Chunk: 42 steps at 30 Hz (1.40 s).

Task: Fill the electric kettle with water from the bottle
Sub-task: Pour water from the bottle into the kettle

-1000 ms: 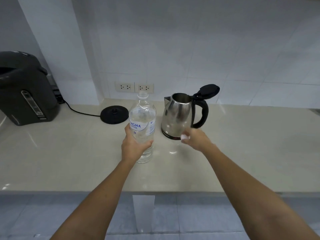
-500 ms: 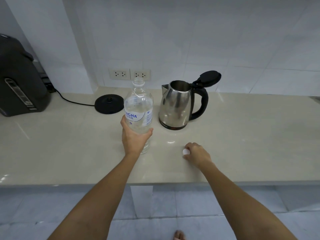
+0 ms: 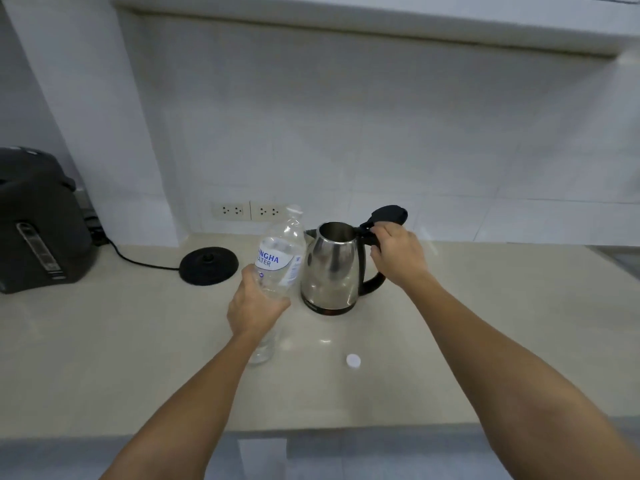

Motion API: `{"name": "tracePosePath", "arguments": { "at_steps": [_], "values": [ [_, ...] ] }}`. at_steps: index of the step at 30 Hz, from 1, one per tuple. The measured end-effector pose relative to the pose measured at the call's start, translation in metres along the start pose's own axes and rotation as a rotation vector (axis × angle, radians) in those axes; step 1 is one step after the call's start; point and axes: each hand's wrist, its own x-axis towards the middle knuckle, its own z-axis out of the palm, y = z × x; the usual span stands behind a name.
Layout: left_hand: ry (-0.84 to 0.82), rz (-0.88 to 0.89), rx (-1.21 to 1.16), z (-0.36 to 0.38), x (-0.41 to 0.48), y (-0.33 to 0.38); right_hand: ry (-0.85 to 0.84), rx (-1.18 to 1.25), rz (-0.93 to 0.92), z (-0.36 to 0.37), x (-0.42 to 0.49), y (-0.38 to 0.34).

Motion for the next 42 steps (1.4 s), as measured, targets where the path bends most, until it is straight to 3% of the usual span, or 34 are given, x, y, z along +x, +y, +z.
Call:
{"name": "tracePosePath", "arguments": {
  "at_steps": [2, 7, 9, 23, 42],
  "values": [
    [-0.017, 0.034, 0.090, -0.003, 0.007, 0.010, -0.056, -0.107, -0.019, -0.009, 0.017, 0.007],
    [-0.043, 0.152, 0.323, -0.015, 0.030, 0.034, -0.434, -0.290, 0.020, -0.020, 0.039, 0.021],
    [-0.058, 0.175, 0.409, -0.020, 0.039, 0.043, -0.506, -0.318, 0.033, -0.018, 0.040, 0.024],
    [-0.050, 0.268, 0.890, -0.047, 0.072, 0.078, -0.543, -0.253, 0.062, -0.018, 0.041, 0.024],
    [-0.003, 0.323, 1.079, -0.062, 0.080, 0.095, -0.549, -0.203, 0.074, -0.017, 0.042, 0.027]
  ]
}}
